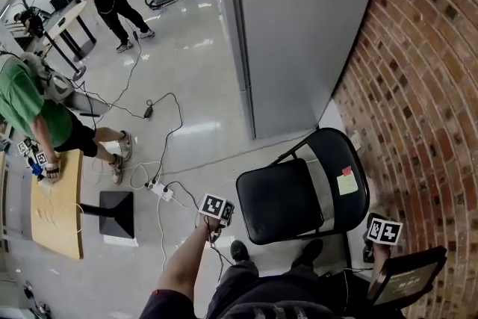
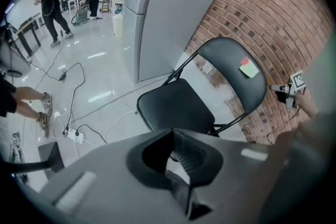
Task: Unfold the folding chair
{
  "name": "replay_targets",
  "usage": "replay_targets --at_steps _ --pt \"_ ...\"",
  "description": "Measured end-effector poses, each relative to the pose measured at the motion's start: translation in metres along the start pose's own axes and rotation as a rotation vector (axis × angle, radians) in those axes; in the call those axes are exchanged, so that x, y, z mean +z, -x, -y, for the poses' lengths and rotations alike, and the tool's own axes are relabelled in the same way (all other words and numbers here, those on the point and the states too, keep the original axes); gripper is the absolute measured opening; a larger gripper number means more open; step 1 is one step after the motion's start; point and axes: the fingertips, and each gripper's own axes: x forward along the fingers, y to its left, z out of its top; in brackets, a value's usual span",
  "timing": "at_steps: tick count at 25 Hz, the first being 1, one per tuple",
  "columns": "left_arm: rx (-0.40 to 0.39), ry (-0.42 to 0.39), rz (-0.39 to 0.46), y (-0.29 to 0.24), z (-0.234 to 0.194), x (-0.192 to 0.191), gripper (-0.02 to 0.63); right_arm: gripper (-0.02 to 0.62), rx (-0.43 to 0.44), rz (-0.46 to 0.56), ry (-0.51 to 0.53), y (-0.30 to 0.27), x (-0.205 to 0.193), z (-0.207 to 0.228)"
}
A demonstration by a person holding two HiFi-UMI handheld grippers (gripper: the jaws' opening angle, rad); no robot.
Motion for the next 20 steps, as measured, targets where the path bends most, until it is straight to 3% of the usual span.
replay_targets --at_steps 3,7,12,15,20 --pt "0.053 -0.063 0.024 0.012 0.022 0.021 0.003 0.002 0.03 0.058 -0.052 0.014 0.008 0.01" --pt "0.105 -0.129 0.096 0.027 0.043 0.06 0.003 0.0 0.148 0.134 -0.096 0.018 0.02 -0.012" --pt "0.104 -0.095 0.157 0.041 0.068 0.079 0.003 0.0 0.31 0.27 -0.147 0.034 0.047 -0.048" --pt "0.08 -0.103 0.187 0.05 0.077 0.081 0.002 0.0 0.394 0.297 -0.188 0.039 0.055 -0.064" --pt "0.121 -0.039 0.341 0.091 0.074 0.099 0.002 0.0 0.47 0.306 -0.142 0.048 0.073 -0.096"
